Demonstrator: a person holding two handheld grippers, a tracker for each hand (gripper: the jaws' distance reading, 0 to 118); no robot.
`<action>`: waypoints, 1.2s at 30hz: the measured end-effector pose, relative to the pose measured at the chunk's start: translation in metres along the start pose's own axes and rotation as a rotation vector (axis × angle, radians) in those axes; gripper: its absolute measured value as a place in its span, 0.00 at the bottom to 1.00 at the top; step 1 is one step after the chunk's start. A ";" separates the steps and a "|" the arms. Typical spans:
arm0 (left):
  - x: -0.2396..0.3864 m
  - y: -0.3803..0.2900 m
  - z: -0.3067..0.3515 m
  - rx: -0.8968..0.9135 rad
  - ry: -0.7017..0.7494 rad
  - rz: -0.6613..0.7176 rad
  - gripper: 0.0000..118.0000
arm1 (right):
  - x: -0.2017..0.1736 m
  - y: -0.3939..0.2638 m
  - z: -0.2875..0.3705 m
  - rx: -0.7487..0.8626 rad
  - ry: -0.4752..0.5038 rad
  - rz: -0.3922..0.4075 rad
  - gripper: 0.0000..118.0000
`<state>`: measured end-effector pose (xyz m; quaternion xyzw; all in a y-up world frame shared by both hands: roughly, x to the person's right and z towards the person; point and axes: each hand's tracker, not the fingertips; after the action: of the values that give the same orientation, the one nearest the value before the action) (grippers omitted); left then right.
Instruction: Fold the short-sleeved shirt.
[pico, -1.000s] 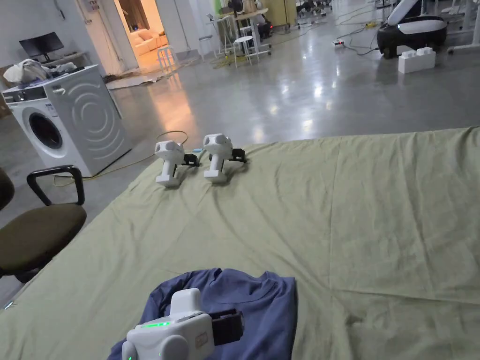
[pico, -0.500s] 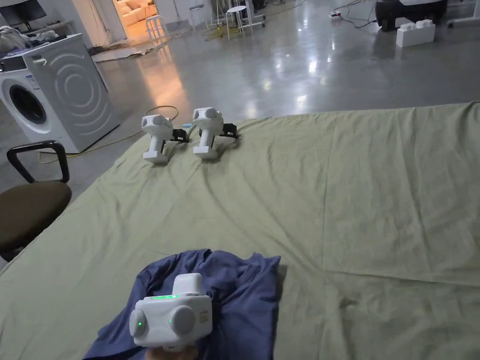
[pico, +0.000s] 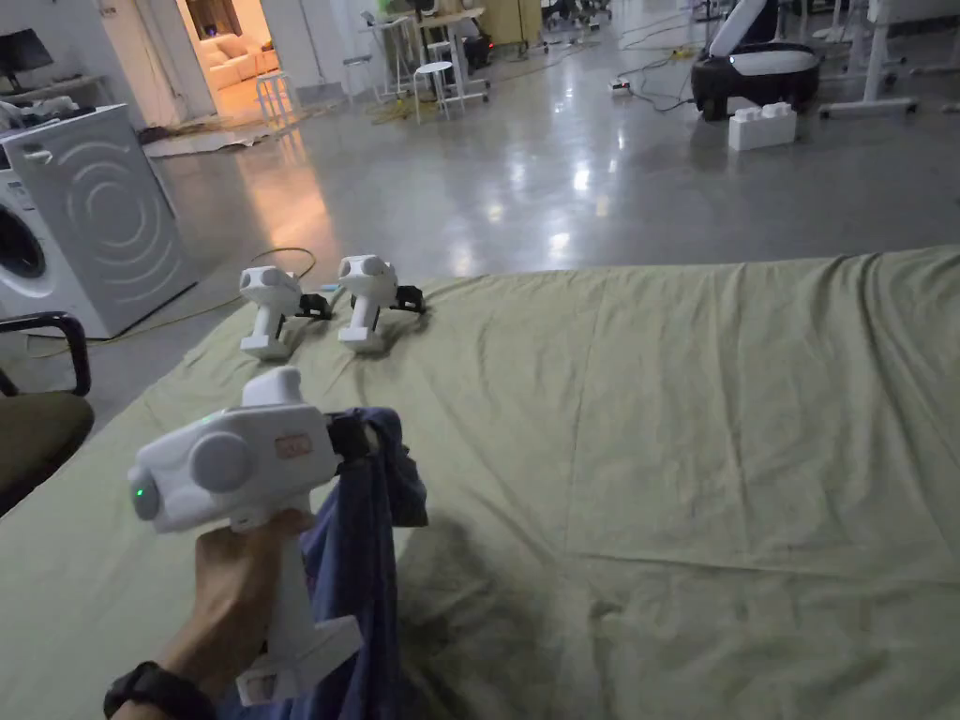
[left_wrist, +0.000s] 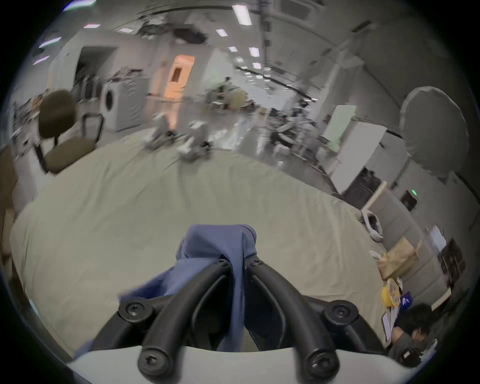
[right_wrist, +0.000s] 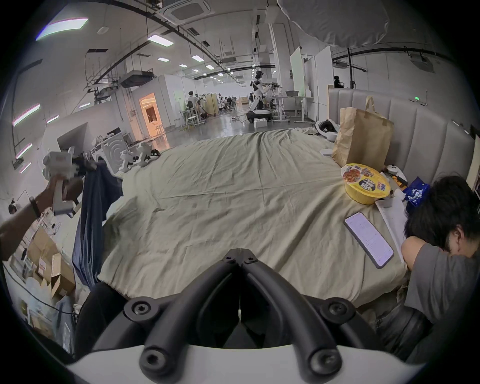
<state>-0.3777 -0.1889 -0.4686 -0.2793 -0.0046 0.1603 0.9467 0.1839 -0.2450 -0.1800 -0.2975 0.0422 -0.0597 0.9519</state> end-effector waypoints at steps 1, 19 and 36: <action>0.026 0.004 -0.006 0.001 -0.022 -0.035 0.08 | 0.004 -0.002 0.004 0.011 -0.013 -0.015 0.02; 0.371 -0.334 -0.036 -0.562 -0.719 -0.333 0.08 | 0.061 -0.038 0.055 0.036 -0.153 -0.189 0.02; 0.219 -0.178 0.204 0.244 -0.452 -0.341 0.95 | 0.017 0.009 0.056 0.291 0.033 -0.010 0.02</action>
<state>-0.1364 -0.1552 -0.2196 -0.1158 -0.2428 0.0564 0.9615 0.2081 -0.2085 -0.1395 -0.1553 0.0474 -0.0747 0.9839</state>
